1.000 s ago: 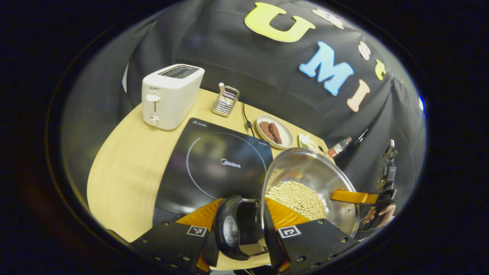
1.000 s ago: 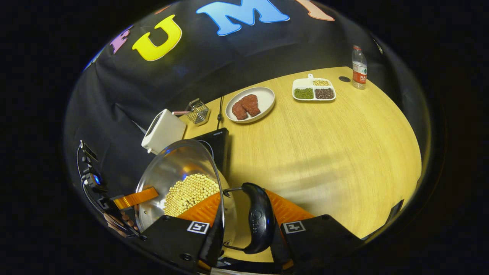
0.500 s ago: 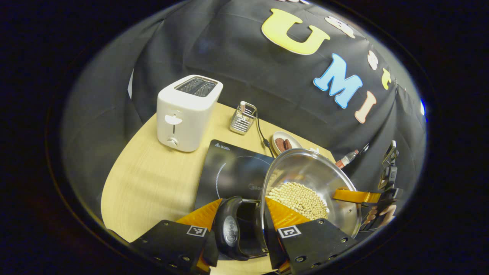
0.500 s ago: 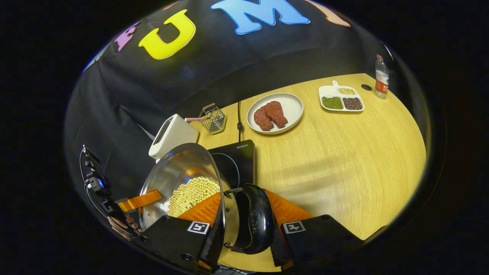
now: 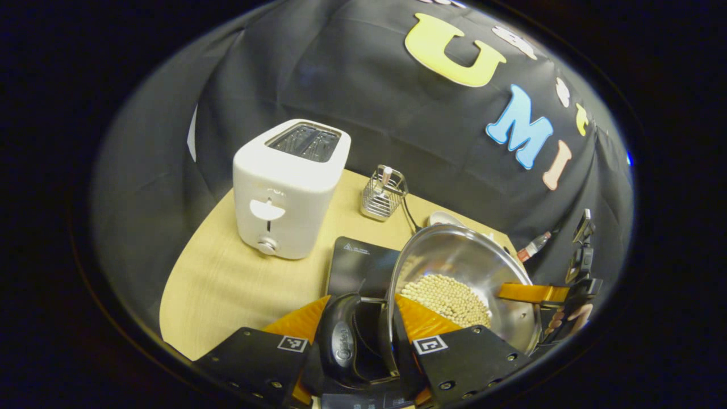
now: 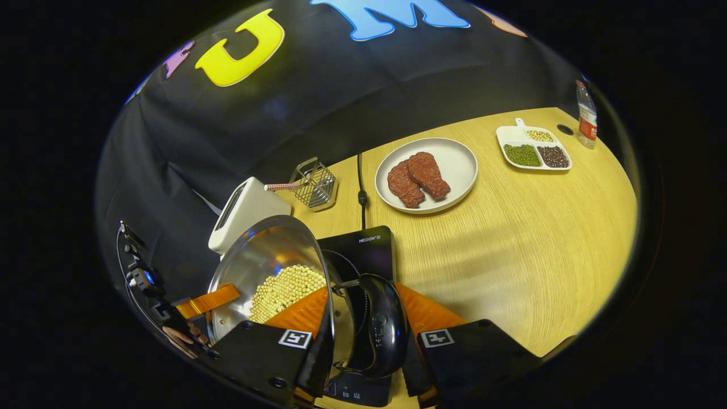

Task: First push the handle of the pot to place it horizontally, then grasp the pot with both hands and set it on the induction cooktop.

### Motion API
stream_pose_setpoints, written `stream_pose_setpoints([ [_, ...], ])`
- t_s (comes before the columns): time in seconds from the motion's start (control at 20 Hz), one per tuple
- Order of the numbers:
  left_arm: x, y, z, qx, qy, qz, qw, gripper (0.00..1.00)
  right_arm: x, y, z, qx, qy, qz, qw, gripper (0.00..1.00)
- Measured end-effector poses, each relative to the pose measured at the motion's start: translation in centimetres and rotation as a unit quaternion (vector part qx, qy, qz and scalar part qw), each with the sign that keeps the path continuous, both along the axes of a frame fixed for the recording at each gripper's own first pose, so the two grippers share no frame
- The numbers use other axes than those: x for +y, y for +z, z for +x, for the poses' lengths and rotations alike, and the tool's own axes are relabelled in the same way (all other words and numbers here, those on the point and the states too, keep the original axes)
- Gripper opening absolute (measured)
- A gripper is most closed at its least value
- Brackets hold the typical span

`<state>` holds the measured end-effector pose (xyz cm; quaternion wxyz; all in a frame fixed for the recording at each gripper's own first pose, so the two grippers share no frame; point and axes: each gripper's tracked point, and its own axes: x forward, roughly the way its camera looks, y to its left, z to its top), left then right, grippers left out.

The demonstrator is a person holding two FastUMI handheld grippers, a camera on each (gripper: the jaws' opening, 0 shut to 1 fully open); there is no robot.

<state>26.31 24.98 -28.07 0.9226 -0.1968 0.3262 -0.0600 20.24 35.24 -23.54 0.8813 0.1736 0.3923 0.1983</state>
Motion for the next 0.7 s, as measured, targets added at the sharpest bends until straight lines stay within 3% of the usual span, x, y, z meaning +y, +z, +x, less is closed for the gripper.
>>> stream_pose_setpoints([
  [0.25, 0.2, -1.6, 1.9, -0.001, -0.004, 0.006, 1.000, 0.55, 0.4, -1.2, 1.3, 0.002, -0.007, 0.000, 1.000, 0.52],
  [0.3, 0.3, -1.6, 2.1, -0.003, -0.004, 0.007, 1.000, 0.55, 0.4, -1.4, 1.6, -0.001, -0.007, 0.000, 1.000, 0.55],
  [0.55, 0.5, -2.9, 3.5, -0.015, -0.007, 0.014, 1.000, 0.52, 0.5, -3.1, 2.8, 0.000, -0.017, -0.010, 1.000, 0.52],
  [0.65, 0.3, -3.1, 3.9, -0.024, -0.005, 0.013, 1.000, 0.55, 0.5, -3.5, 3.1, -0.007, -0.022, -0.017, 1.000, 0.58],
  [0.7, 0.4, -3.2, 3.3, -0.020, -0.005, 0.014, 1.000, 0.53, 0.6, -3.6, 3.0, -0.005, -0.018, -0.020, 1.000, 0.57],
])
